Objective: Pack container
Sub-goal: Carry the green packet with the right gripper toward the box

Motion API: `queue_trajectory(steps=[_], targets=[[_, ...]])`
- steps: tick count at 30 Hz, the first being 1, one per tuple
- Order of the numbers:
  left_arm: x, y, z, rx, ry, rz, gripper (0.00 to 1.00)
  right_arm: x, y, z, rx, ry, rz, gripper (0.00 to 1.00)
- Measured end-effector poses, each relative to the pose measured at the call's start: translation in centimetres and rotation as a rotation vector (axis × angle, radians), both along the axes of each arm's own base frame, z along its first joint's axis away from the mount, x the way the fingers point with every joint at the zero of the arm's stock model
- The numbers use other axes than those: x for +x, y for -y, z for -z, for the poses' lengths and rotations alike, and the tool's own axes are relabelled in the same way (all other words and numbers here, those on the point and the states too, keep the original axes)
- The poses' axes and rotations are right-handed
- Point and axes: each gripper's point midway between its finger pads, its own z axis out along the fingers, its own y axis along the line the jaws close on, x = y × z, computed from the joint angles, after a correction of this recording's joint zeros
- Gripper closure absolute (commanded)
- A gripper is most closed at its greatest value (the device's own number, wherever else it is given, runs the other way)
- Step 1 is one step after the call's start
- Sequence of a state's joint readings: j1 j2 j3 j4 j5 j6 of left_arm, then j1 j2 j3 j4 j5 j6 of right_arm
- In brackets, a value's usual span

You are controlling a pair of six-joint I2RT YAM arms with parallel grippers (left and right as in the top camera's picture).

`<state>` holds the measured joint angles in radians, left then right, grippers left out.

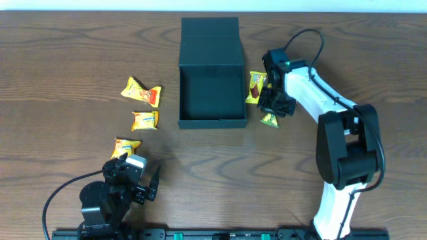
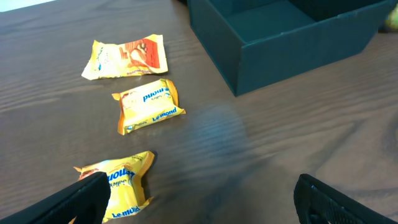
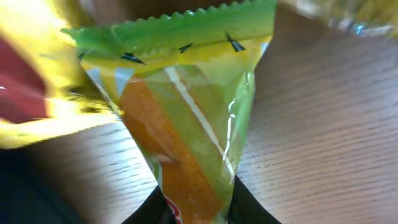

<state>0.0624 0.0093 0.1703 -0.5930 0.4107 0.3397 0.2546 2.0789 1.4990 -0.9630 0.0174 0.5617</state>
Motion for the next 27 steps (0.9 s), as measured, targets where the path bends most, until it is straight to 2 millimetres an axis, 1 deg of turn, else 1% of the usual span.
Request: queue_trajectory(steps=[2, 5, 7, 9, 11, 12, 13, 15, 16, 17, 18, 20, 21, 22, 24, 25, 27], targets=[[0.0, 0.0, 0.0, 0.0, 0.0, 0.0, 0.05, 1.1, -0.3, -1.6, 0.005, 0.024, -0.016, 0.84], [0.0, 0.0, 0.0, 0.0, -0.001, 0.001, 0.05, 3.3, -0.8, -4.9, 0.018, 0.084, -0.035, 0.83], [0.0, 0.0, 0.0, 0.0, 0.0, 0.001, 0.05, 5.4, -1.4, -7.8, 0.035, 0.161, -0.056, 0.8], [0.0, 0.0, 0.0, 0.0, 0.0, 0.0, 0.05, 7.9, -2.3, -11.4, 0.057, 0.273, -0.083, 0.8], [0.0, 0.0, 0.0, 0.0, 0.0, 0.0, 0.05, 9.5, -3.5, -14.2, 0.077, 0.361, -0.116, 0.81], [0.0, 0.0, 0.0, 0.0, 0.0, 0.0, 0.05, 10.0, -4.2, -15.3, 0.086, 0.395, -0.135, 0.83], [0.0, 0.0, 0.0, 0.0, -0.001, 0.0, 0.04, 10.4, -5.0, -16.2, 0.094, 0.426, -0.157, 0.84], [0.0, 0.0, 0.0, 0.0, 0.0, 0.0, 0.05, 10.8, -7.2, -17.6, 0.113, 0.481, -0.206, 0.84], [0.0, 0.0, 0.0, 0.0, 0.0, 0.001, 0.05, 10.7, -8.5, -17.9, 0.121, 0.497, -0.236, 0.87], [0.0, 0.0, 0.0, 0.0, 0.0, 0.0, 0.04, 10.4, -9.6, -17.9, 0.127, 0.501, -0.267, 0.87], [0.0, 0.0, 0.0, 0.0, 0.0, 0.0, 0.05, 9.9, -10.9, -17.9, 0.135, 0.497, -0.297, 0.79], [0.0, 0.0, 0.0, 0.0, 0.0, 0.001, 0.05, 8.9, -12.5, -17.5, 0.129, 0.484, -0.349, 0.7], [0.0, 0.0, 0.0, 0.0, 0.0, 0.0, 0.04, 8.2, -13.0, -17.0, 0.108, 0.463, -0.368, 0.59], [0.0, 0.0, 0.0, 0.0, -0.001, 0.0, 0.05, 7.9, -12.9, -16.6, 0.087, 0.447, -0.376, 0.5], [0.0, 0.0, 0.0, 0.0, 0.0, 0.001, 0.04, 8.1, -12.1, -16.0, 0.044, 0.434, -0.368, 0.42], [0.0, 0.0, 0.0, 0.0, 0.0, 0.001, 0.05, 8.4, -11.4, -15.8, 0.024, 0.434, -0.359, 0.38], [0.0, 0.0, 0.0, 0.0, 0.0, 0.0, 0.05, 9.2, -9.9, -15.5, -0.002, 0.438, -0.331, 0.34]])
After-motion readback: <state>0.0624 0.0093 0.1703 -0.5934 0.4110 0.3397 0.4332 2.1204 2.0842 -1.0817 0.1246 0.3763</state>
